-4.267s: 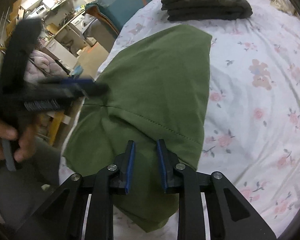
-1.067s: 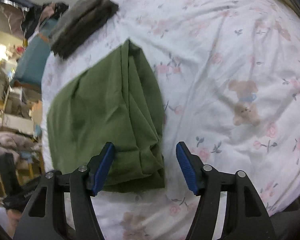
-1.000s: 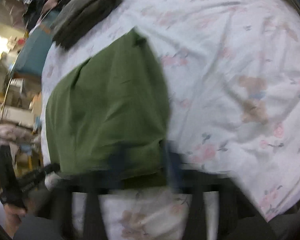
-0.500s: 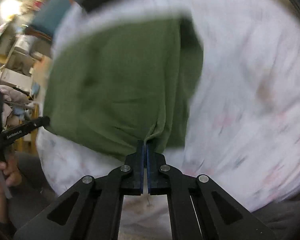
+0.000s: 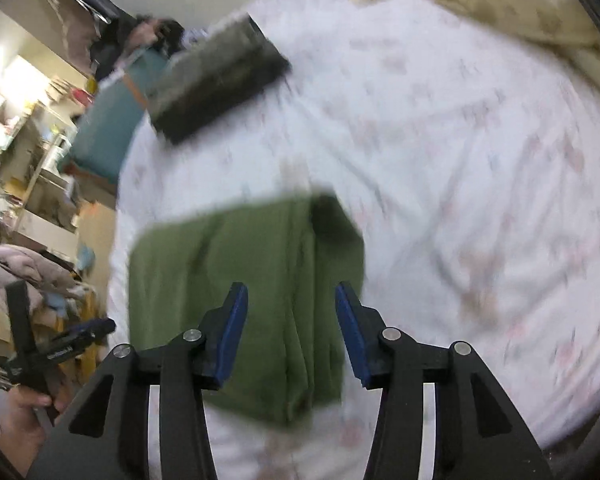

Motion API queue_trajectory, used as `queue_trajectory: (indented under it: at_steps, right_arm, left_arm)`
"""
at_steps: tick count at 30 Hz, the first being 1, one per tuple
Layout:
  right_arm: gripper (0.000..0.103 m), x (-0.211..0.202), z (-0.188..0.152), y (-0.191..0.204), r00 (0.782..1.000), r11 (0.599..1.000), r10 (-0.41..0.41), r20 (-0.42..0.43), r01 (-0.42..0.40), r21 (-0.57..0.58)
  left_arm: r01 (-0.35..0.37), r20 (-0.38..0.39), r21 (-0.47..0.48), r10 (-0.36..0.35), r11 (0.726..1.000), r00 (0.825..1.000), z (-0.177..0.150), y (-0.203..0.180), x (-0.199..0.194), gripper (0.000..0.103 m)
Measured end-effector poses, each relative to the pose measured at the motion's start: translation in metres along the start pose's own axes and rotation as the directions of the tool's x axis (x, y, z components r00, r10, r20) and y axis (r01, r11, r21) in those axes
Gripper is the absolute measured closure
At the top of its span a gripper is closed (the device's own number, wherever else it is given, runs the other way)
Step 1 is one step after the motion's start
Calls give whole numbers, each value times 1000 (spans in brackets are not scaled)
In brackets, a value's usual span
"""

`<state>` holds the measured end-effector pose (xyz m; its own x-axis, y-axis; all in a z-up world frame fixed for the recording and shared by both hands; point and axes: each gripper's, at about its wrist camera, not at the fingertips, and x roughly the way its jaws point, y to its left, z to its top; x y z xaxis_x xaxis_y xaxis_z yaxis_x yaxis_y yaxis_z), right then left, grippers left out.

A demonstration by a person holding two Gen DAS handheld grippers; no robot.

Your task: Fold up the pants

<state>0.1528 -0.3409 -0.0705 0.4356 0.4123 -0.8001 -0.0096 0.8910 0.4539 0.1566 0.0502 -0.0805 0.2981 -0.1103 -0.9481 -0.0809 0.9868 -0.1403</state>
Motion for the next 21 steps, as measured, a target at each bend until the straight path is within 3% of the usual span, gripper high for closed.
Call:
queue_trajectory:
  at_steps: [6,10,12,13,14,15,18,21]
  right_arm:
    - [58,42,57,-2,1000,999,14,0,-14,-33]
    - [59,78,59,-7,997,1000,16,-77,-16,-1]
    - [62,96,55,-8,990,1000,18,-140,-17,8]
    - [68,101,51,-8,986,1000,12,-165,-11,6]
    - [89,103,47,-8,986,1000,20,-168,-19,5]
    - [100,101,46,-4,988,1000,15,-152,-17,-13]
    - [101,87,48,11,994,995,-5,-109,-6,-101]
    - [102,78,50,1,995,999,36,-96,-40,-33]
  left_arm:
    - [58,20,-46,-58,997,998,62,3,29,41]
    - [95,13,-50,-94,994,995,84,-2,54,42]
    - [128,-11,-44,-129,991,992,89,-6,68,63]
    - [161,-31,-41,-163,986,986,89,-9,76,78]
    - [183,-42,-44,-185,982,982,87,-10,79,97]
    - [203,-61,-47,-206,978,977,86,-12,83,102]
    - [166,-19,-1,-166,986,986,84,-19,72,103]
    - [136,-12,-22,-137,990,991,84,-10,68,103]
